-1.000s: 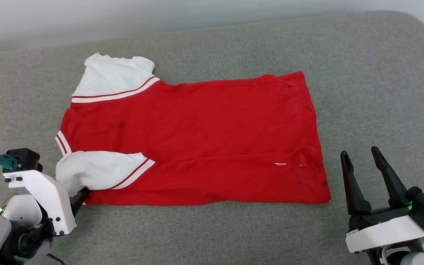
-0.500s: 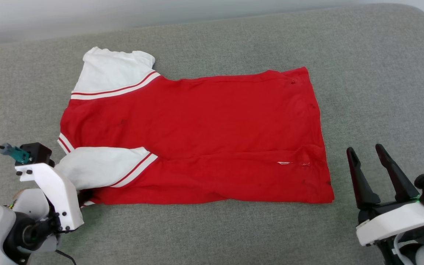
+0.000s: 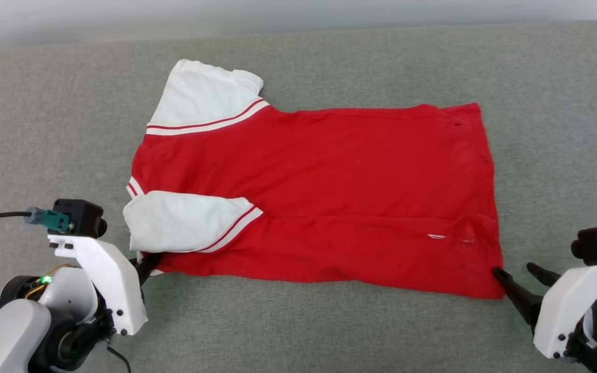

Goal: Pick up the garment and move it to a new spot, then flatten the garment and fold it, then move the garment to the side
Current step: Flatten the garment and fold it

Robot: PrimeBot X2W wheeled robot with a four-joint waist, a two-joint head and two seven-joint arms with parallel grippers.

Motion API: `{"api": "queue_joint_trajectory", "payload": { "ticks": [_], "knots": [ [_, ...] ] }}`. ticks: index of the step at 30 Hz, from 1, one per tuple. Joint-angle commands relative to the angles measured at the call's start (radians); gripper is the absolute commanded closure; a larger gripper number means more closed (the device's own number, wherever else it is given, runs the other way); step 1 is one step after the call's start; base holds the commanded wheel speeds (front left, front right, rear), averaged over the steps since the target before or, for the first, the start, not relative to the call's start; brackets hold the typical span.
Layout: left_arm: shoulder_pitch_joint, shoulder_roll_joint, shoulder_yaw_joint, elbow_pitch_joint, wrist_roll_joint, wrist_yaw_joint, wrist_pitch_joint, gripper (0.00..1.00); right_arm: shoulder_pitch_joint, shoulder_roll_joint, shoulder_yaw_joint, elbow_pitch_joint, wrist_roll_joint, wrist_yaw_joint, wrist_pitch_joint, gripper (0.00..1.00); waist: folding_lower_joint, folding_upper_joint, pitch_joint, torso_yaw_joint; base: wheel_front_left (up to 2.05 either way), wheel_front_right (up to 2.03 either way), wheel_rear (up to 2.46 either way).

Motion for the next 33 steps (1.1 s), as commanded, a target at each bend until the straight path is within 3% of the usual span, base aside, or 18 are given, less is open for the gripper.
{"api": "queue_joint_trajectory", "payload": {
  "ticks": [1, 9, 10, 11, 13, 23, 33],
  "knots": [
    [-0.004, -0.004, -0.003, -0.02, 0.011, 0.002, -0.005, 1.0, -0.026, 0.005, 0.008, 0.002, 0.004, 0.0, 0.042, 0.0, 0.0, 0.0, 0.022, 0.025, 0.0, 0.0, 0.0],
    [-0.043, -0.026, -0.019, -0.039, 0.041, -0.004, -0.025, 1.0, -0.091, 0.027, 0.061, 0.169, 0.014, -0.001, 0.147, 0.0, 0.0, 0.0, 0.06, 0.062, 0.0, 0.0, 0.0],
    [-0.045, -0.029, -0.02, -0.036, 0.042, -0.002, -0.028, 1.0, -0.094, 0.038, 0.072, 0.189, 0.026, -0.001, 0.151, 0.11, 0.0, 0.0, 0.062, 0.065, 0.0, 0.0, 0.0],
    [-0.046, -0.03, -0.021, -0.034, 0.044, -0.001, -0.028, 1.0, -0.097, 0.05, 0.081, 0.206, 0.039, 0.0, 0.159, 0.53, 0.0, 0.0, 0.062, 0.066, 0.0, 0.0, 0.0],
    [-0.049, -0.033, -0.023, -0.03, 0.048, -0.001, -0.031, 1.0, -0.104, 0.053, 0.101, 0.226, 0.048, 0.0, 0.164, 1.0, 0.0, 0.0, 0.062, 0.068, 0.0, 0.0, 0.0],
    [-0.004, -0.027, -0.025, -0.029, 0.046, 0.013, -0.045, 1.0, -0.128, -0.007, 0.085, 0.15, 0.07, 0.001, 0.125, 1.0, 0.0, 0.0, -0.004, 0.061, 0.0, 0.0, 0.0],
    [0.118, -0.026, -0.033, -0.028, 0.017, 0.046, -0.061, 1.0, -0.009, -0.005, 0.042, 0.062, 0.062, 0.0, 0.186, 1.0, 0.0, 0.0, -0.129, 0.06, 0.0, 0.0, 0.0]
  ]
}}
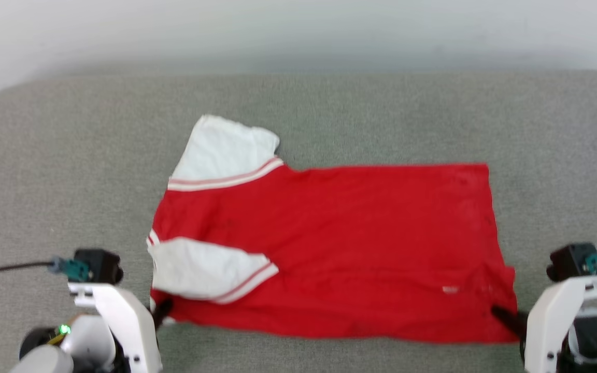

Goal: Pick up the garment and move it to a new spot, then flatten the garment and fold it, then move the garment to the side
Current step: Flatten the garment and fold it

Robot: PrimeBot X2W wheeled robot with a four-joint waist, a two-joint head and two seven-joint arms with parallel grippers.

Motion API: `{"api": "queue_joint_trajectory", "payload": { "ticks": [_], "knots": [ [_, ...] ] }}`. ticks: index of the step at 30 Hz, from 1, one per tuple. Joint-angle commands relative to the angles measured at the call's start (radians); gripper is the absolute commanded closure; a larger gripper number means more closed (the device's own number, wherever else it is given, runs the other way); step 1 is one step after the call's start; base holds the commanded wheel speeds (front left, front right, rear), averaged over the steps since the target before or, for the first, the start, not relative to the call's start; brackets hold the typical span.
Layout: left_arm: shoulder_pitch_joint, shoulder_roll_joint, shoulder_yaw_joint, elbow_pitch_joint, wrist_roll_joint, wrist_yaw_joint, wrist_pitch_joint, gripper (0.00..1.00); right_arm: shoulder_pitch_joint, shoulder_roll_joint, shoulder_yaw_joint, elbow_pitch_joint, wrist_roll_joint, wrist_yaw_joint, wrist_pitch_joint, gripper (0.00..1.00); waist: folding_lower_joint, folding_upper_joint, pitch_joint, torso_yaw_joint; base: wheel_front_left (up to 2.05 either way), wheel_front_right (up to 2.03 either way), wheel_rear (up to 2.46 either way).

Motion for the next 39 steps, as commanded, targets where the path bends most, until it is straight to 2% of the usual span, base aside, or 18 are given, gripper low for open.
{"api": "queue_joint_trajectory", "payload": {
  "ticks": [1, 6, 7, 8, 9, 10, 14, 17, 22, 27, 34, 39],
  "knots": [
    [0.028, -0.003, -0.005, 0.004, -0.01, 0.004, -0.002, 1.0, 0.036, 0.009, -0.007, -0.01, -0.006, 0.0, 0.009, 1.0, 0.0, 0.0, -0.04, 0.0, 0.0, 0.0, 0.0],
    [0.115, -0.019, -0.017, 0.018, -0.044, 0.007, -0.012, 1.0, 0.141, 0.037, -0.029, -0.028, -0.018, 0.0, 0.028, 1.0, 0.0, 0.0, -0.083, -0.001, 0.0, 0.0, 0.0],
    [0.122, -0.03, -0.019, 0.024, -0.051, 0.003, -0.018, 1.0, 0.157, 0.041, -0.03, -0.027, -0.027, 0.0, 0.017, 0.76, 0.0, 0.0, -0.087, 0.0, 0.0, 0.0, 0.0],
    [0.129, -0.036, -0.021, 0.033, -0.051, 0.003, -0.025, 0.89, 0.168, 0.046, -0.031, -0.025, -0.035, 0.0, 0.003, 0.07, 0.0, 0.0, -0.09, -0.001, 0.0, 0.0, 0.0],
    [0.134, -0.04, -0.029, 0.042, -0.049, -0.003, -0.027, 0.31, 0.175, 0.055, -0.032, -0.024, -0.038, 0.0, -0.016, 0.0, 0.0, 0.0, -0.092, -0.002, 0.0, 0.0, 0.0],
    [0.134, -0.051, -0.028, 0.051, -0.051, -0.004, -0.036, 0.0, 0.177, 0.061, -0.033, -0.025, -0.049, 0.0, -0.041, 0.0, 0.0, 0.0, -0.093, -0.003, 0.0, 0.0, 0.0],
    [0.101, -0.068, -0.004, 0.081, -0.028, 0.002, -0.098, 0.0, 0.162, 0.054, -0.018, -0.042, -0.092, 0.0, -0.188, 0.0, 0.0, 0.0, -0.107, -0.015, 0.0, 0.0, 0.0],
    [0.079, -0.066, 0.028, 0.081, 0.007, 0.022, -0.164, 0.0, 0.148, 0.053, -0.028, -0.053, -0.127, 0.0, -0.314, 0.0, 0.0, 0.0, -0.122, -0.028, 0.0, 0.0, 0.0],
    [0.017, -0.075, 0.077, 0.067, 0.058, 0.053, -0.261, 0.0, 0.116, 0.087, -0.064, -0.063, -0.19, 0.0, -0.503, 0.0, 0.0, 0.0, -0.133, -0.057, 0.0, 0.0, 0.0],
    [-0.074, -0.098, 0.103, 0.091, 0.089, 0.054, -0.322, 0.0, 0.063, 0.132, -0.091, -0.092, -0.268, 0.0, -0.636, 0.0, 0.0, 0.0, -0.097, -0.102, 0.0, 0.0, 0.0],
    [-0.26, -0.121, 0.142, 0.166, 0.072, 0.031, -0.317, 0.0, -0.024, 0.188, -0.094, -0.145, -0.307, 0.0, -0.738, 0.0, 0.0, 0.0, 0.047, -0.159, 0.0, 0.0, 0.0],
    [-0.413, -0.108, 0.128, 0.27, 0.049, -0.021, -0.221, 0.0, -0.073, 0.209, -0.077, -0.164, -0.317, 0.0, -0.774, 0.0, 0.0, 0.0, 0.15, -0.191, 0.0, 0.0, 0.0]
  ]
}}
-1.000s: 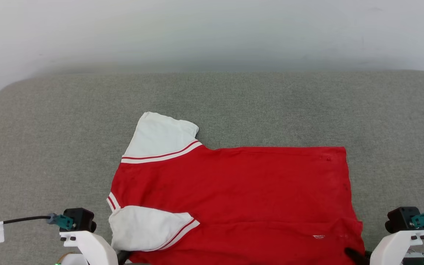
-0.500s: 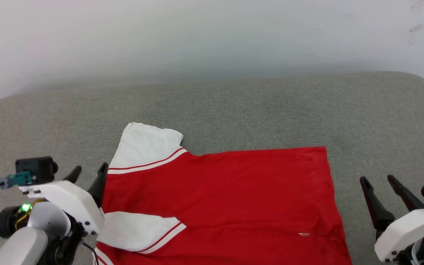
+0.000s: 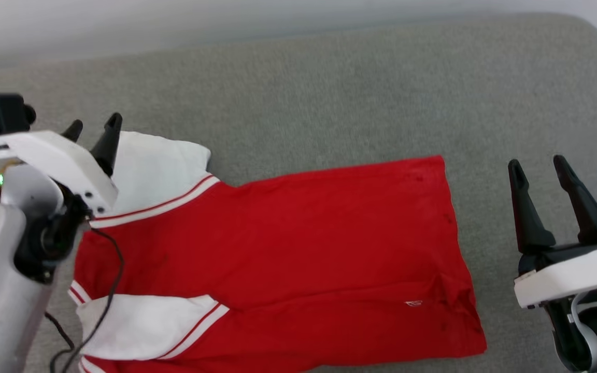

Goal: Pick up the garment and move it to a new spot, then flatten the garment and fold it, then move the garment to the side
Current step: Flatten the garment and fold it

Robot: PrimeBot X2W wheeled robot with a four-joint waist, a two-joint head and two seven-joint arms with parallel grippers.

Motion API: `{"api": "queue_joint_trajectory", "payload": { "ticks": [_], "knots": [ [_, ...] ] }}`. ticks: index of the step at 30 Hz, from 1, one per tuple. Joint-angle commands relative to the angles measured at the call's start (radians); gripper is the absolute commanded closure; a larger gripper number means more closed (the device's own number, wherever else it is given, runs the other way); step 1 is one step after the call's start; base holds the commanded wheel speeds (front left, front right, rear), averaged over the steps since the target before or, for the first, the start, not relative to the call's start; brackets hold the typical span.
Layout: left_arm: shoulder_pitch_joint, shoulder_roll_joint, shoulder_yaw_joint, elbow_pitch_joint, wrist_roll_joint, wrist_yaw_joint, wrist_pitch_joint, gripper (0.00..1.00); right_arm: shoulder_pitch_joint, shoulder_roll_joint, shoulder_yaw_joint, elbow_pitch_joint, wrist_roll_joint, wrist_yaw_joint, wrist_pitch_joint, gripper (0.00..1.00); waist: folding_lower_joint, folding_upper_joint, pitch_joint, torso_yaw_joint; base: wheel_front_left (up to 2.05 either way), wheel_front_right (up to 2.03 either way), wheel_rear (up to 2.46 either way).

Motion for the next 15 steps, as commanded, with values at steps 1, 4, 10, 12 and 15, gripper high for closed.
{"api": "queue_joint_trajectory", "payload": {
  "ticks": [1, 4, 10, 12, 15],
  "knots": [
    [-0.055, 0.002, -0.007, 0.034, -0.015, -0.017, 0.041, 0.0, -0.021, 0.008, 0.003, -0.006, -0.007, 0.0, -0.008, 0.0, -0.0002, 0.0, 0.088, -0.038, 0.0, 0.0, 0.0],
    [-0.14, 0.027, -0.024, 0.109, -0.022, -0.046, 0.124, 0.0, -0.042, 0.017, 0.012, -0.007, -0.008, 0.0, -0.013, 0.0, -0.0002, 0.0, 0.127, -0.05, 0.0, 0.0, 0.0],
    [-0.268, 0.088, -0.066, 0.222, -0.036, -0.082, 0.328, 0.0, -0.068, 0.026, 0.033, 0.018, 0.006, 0.0, -0.025, 0.0, -0.0002, 0.0, 0.179, -0.072, 0.0, 0.0, 0.0],
    [-0.294, 0.11, -0.077, 0.246, -0.047, -0.093, 0.399, 0.0, -0.072, 0.028, 0.042, 0.024, 0.012, 0.0, -0.031, 0.0, -0.0002, 0.0, 0.192, -0.081, 0.0, 0.0, 0.0],
    [-0.312, 0.148, -0.087, 0.274, -0.065, -0.103, 0.495, 0.0, -0.077, 0.031, 0.053, 0.035, 0.026, 0.0, -0.035, 0.0, -0.0002, 0.0, 0.216, -0.096, 0.0, 0.0, 0.0]
  ]
}}
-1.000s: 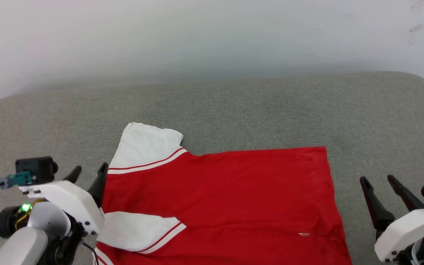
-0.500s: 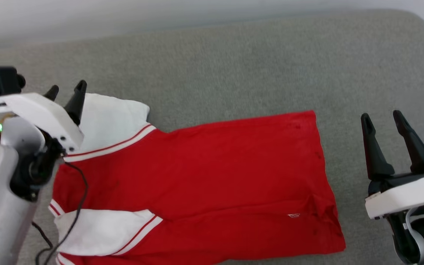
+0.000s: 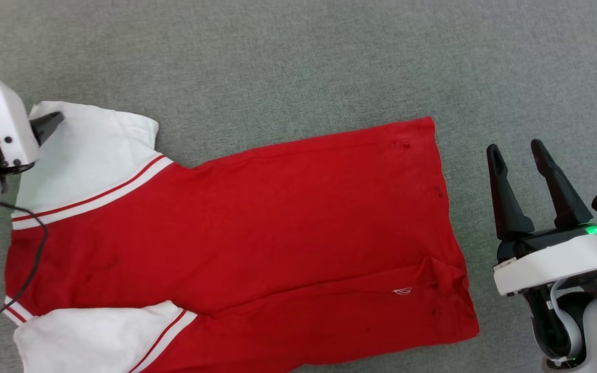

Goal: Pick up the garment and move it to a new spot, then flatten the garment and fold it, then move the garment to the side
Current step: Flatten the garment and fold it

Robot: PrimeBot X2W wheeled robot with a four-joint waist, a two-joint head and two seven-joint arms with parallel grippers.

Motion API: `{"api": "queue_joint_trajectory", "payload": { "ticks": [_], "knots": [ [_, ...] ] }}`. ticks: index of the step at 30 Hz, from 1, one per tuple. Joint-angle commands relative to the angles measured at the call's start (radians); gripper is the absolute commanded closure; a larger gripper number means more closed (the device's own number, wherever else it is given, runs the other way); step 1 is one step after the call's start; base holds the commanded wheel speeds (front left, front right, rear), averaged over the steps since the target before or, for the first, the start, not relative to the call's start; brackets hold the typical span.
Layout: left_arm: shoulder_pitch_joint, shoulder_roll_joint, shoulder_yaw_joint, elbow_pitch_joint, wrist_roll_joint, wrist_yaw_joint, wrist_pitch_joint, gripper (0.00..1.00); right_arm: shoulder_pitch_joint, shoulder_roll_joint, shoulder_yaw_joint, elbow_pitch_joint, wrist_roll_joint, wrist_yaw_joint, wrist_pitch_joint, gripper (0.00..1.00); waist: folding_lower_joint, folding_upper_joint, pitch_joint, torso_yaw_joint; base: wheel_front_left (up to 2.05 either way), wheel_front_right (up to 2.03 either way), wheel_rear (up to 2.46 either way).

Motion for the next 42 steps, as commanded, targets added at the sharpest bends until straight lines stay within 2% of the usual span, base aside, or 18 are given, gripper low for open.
{"api": "queue_joint_trajectory", "payload": {
  "ticks": [1, 4, 6, 7, 8, 16, 19, 24, 27, 32, 38, 39, 40, 41, 42],
  "knots": [
    [-0.01, 0.013, -0.007, 0.014, -0.016, -0.009, 0.046, 0.0, -0.016, 0.006, 0.004, 0.01, 0.008, 0.0, -0.007, 0.0, -0.0003, 0.0, 0.023, -0.019, 0.0, 0.0, 0.0],
    [0.01, 0.007, -0.012, 0.042, -0.052, -0.002, 0.114, 0.0, -0.021, 0.007, 0.005, 0.022, 0.019, 0.0, -0.015, 0.0, -0.0003, 0.0, 0.038, -0.027, 0.0, 0.0, 0.0],
    [0.025, -0.011, -0.006, 0.054, -0.077, 0.002, 0.126, 0.59, -0.025, 0.009, 0.004, 0.028, 0.024, 0.0, -0.017, 0.0, -0.0003, 0.0, 0.045, -0.03, 0.0, 0.0, 0.0],
    [0.036, -0.023, -0.006, 0.059, -0.091, 0.001, 0.134, 0.95, -0.028, 0.009, 0.003, 0.03, 0.028, 0.0, -0.018, 0.0, -0.0003, 0.0, 0.046, -0.031, 0.0, 0.0, 0.0],
    [0.045, -0.036, -0.004, 0.061, -0.102, 0.001, 0.133, 1.0, -0.03, 0.008, 0.001, 0.032, 0.03, 0.0, -0.017, 0.0, -0.0003, 0.0, 0.047, -0.031, 0.0, 0.0, 0.0],
    [0.036, -0.056, 0.008, 0.075, -0.087, -0.008, 0.051, 1.0, -0.068, -0.028, -0.002, 0.06, 0.092, 0.0, 0.05, 0.0, -0.0003, 0.0, 0.027, -0.012, 0.0, 0.0, 0.0],
    [0.006, -0.06, 0.005, 0.071, -0.069, -0.017, 0.023, 1.0, -0.104, -0.059, -0.006, 0.097, 0.149, 0.0, 0.154, 0.0, -0.0003, 0.0, 0.018, 0.009, 0.0, 0.0, 0.0],
    [-0.062, -0.078, -0.006, 0.037, -0.031, -0.035, -0.019, 1.0, -0.173, -0.142, 0.014, 0.166, 0.223, 0.0, 0.425, 0.0, -0.0003, 0.0, 0.018, 0.061, 0.0, 0.0, 0.0],
    [-0.094, -0.097, -0.018, 0.013, -0.014, -0.043, -0.033, 1.0, -0.226, -0.173, 0.018, 0.184, 0.253, 0.0, 0.544, 0.0, -0.0003, 0.0, 0.032, 0.096, 0.0, 0.0, 0.0],
    [-0.133, -0.123, -0.033, -0.016, -0.001, -0.058, -0.048, 1.0, -0.326, -0.192, 0.019, 0.237, 0.255, 0.0, 0.667, 0.0, -0.0003, 0.0, 0.06, 0.141, 0.0, 0.0, 0.0],
    [-0.152, -0.148, -0.042, -0.015, 0.005, -0.079, -0.071, 1.0, -0.377, -0.184, 0.045, 0.371, 0.247, 0.0, 0.794, 0.0, -0.0003, 0.0, 0.08, 0.18, 0.0, 0.0, 0.0],
    [-0.154, -0.149, -0.043, -0.014, 0.005, -0.081, -0.076, 1.0, -0.376, -0.18, 0.052, 0.394, 0.247, 0.0, 0.818, 0.05, -0.0003, 0.0, 0.082, 0.184, 0.0, 0.0, 0.0],
    [-0.155, -0.151, -0.043, -0.012, 0.004, -0.085, -0.078, 1.0, -0.376, -0.181, 0.062, 0.41, 0.247, 0.0, 0.84, 0.64, -0.0003, 0.0, 0.084, 0.187, 0.0, 0.0, 0.0],
    [-0.155, -0.154, -0.042, -0.01, 0.002, -0.087, -0.082, 1.0, -0.377, -0.173, 0.066, 0.419, 0.255, 0.0, 0.851, 1.0, -0.0003, 0.0, 0.085, 0.189, 0.0, 0.0, 0.0],
    [-0.154, -0.156, -0.042, -0.007, 0.0, -0.089, -0.085, 1.0, -0.38, -0.171, 0.07, 0.421, 0.256, 0.0, 0.859, 1.0, -0.0003, 0.0, 0.085, 0.19, 0.0, 0.0, 0.0]
  ]
}}
